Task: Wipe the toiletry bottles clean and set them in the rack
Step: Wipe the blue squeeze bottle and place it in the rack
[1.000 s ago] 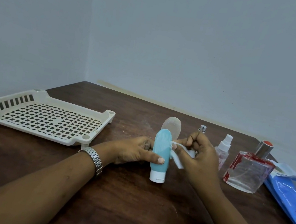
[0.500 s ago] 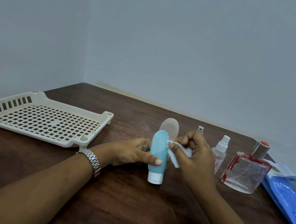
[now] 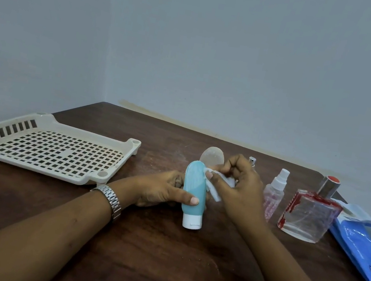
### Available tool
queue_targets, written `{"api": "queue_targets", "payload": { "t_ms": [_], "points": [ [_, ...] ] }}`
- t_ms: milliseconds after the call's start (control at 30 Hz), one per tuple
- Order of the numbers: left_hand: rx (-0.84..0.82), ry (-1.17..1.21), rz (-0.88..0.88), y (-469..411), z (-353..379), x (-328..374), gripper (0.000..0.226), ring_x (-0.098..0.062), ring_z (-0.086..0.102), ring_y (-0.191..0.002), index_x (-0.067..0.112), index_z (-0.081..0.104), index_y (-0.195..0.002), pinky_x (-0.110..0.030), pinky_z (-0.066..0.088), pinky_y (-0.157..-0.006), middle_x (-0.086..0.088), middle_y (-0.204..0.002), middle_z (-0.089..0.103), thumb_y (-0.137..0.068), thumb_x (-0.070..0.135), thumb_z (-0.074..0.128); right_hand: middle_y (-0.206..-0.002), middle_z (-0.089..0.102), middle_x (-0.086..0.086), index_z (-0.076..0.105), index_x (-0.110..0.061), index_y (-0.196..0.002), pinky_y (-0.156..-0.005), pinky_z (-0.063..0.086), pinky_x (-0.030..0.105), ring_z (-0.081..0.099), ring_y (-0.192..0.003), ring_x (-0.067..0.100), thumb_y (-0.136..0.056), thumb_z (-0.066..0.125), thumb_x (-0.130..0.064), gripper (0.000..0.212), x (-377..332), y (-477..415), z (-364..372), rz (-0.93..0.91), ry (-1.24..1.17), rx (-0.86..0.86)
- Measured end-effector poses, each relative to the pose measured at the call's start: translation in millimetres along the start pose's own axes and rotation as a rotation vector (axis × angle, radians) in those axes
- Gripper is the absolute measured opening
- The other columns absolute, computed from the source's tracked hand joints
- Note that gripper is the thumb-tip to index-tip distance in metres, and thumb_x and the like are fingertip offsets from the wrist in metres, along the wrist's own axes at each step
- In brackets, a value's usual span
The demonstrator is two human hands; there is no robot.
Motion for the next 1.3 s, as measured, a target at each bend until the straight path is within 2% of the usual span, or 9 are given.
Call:
{"api": "queue_targets", "payload": {
  "t_ms": [100, 167, 267, 367, 567, 833, 1100, 1167, 1300],
  "points": [
    [0.02, -0.009, -0.006, 0, 0, -1, 0.023, -0.009, 0.067, -0.095, 0.013, 0.062, -0.106, -0.022, 0.052, -0.085, 0.004, -0.097, 0.073, -0.086, 0.002, 0.06, -0.068, 0.059, 0.002, 0.048, -0.015, -0.07, -0.057, 0.047, 0.016, 0.059, -0.064, 0.005, -0.075, 0.075, -0.006, 0.029, 5, 4, -3, 0.032, 0.024, -0.082],
    [0.018, -0.026, -0.001, 0, 0, 0, 0.025, -0.01, 0.066, -0.097, 0.013, 0.063, -0.107, -0.025, 0.051, -0.09, 0.003, -0.1, 0.073, -0.083, 0.008, 0.068, -0.067, 0.059, 0.002, 0.048, -0.017, -0.069, -0.056, 0.046, 0.016, 0.057, -0.062, 0.004, -0.074, 0.076, -0.006, 0.03, 8, 5, -4, 0.047, 0.034, -0.082],
    [0.011, -0.029, -0.006, 1, 1, 2, 0.033, -0.012, 0.066, -0.098, 0.012, 0.063, -0.108, -0.027, 0.052, -0.091, 0.002, -0.102, 0.073, -0.077, 0.012, 0.074, -0.069, 0.06, 0.0, 0.047, -0.018, -0.068, -0.059, 0.05, 0.018, 0.062, -0.068, 0.007, -0.075, 0.074, -0.005, 0.031, 3, 3, -3, 0.015, 0.021, 0.014],
    [0.002, -0.025, 0.0, 1, 3, 2, 0.024, -0.011, 0.067, -0.096, 0.01, 0.062, -0.108, -0.023, 0.051, -0.087, 0.002, -0.1, 0.073, -0.086, 0.001, 0.059, -0.071, 0.062, 0.007, 0.046, -0.016, -0.068, -0.064, 0.054, 0.025, 0.066, -0.076, 0.015, -0.076, 0.073, -0.002, 0.031, -4, 1, -2, -0.019, -0.012, 0.081],
    [0.014, -0.059, -0.004, 1, 2, 2, 0.024, -0.01, 0.066, -0.097, 0.011, 0.062, -0.109, -0.023, 0.051, -0.087, 0.003, -0.101, 0.072, -0.088, 0.0, 0.057, -0.069, 0.061, 0.002, 0.048, -0.017, -0.069, -0.06, 0.052, 0.023, 0.063, -0.07, 0.011, -0.076, 0.074, -0.007, 0.028, 0, 2, -6, 0.012, 0.046, -0.053],
    [-0.002, -0.092, 0.008, 1, 3, 2, 0.024, -0.015, 0.065, -0.101, 0.009, 0.062, -0.111, -0.026, 0.05, -0.093, 0.0, -0.105, 0.071, -0.088, 0.004, 0.06, -0.073, 0.063, 0.013, 0.046, -0.01, -0.07, -0.067, 0.055, 0.028, 0.067, -0.079, 0.018, -0.077, 0.071, -0.001, 0.028, -7, -2, -2, -0.058, -0.007, 0.078],
    [-0.002, -0.132, 0.011, 0, 3, 2, 0.026, -0.014, 0.065, -0.102, 0.011, 0.062, -0.11, -0.028, 0.049, -0.095, 0.0, -0.105, 0.071, -0.085, 0.011, 0.067, -0.074, 0.065, 0.007, 0.046, -0.019, -0.069, -0.069, 0.055, 0.047, 0.067, -0.08, 0.019, -0.077, 0.072, -0.008, 0.029, -3, -1, -5, -0.051, 0.06, 0.03],
    [0.005, -0.162, 0.025, 0, 3, 2, 0.04, -0.02, 0.064, -0.105, 0.006, 0.061, -0.113, -0.033, 0.049, -0.097, -0.006, -0.109, 0.069, -0.078, 0.021, 0.072, -0.073, 0.064, 0.008, 0.046, -0.013, -0.071, -0.07, 0.054, 0.041, 0.067, -0.08, 0.019, -0.077, 0.071, -0.005, 0.027, -9, -1, 0, -0.091, 0.046, 0.061],
    [0.021, -0.206, 0.029, -1, 2, 0, 0.058, -0.031, 0.06, -0.112, -0.001, 0.059, -0.117, -0.044, 0.043, -0.105, -0.021, -0.12, 0.063, -0.072, 0.032, 0.072, -0.072, 0.063, 0.001, 0.047, -0.008, -0.071, -0.066, 0.044, 0.008, 0.064, -0.083, -0.004, -0.077, 0.068, 0.005, 0.026, -24, 1, 2, -0.218, 0.122, 0.061]
  ]
}}
Point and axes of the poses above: each hand's wrist, its own y-axis away from the middle knuckle, its own z-axis out of the palm, x = y × z, the point moved 6 cm from there along -y, towards the middle knuckle
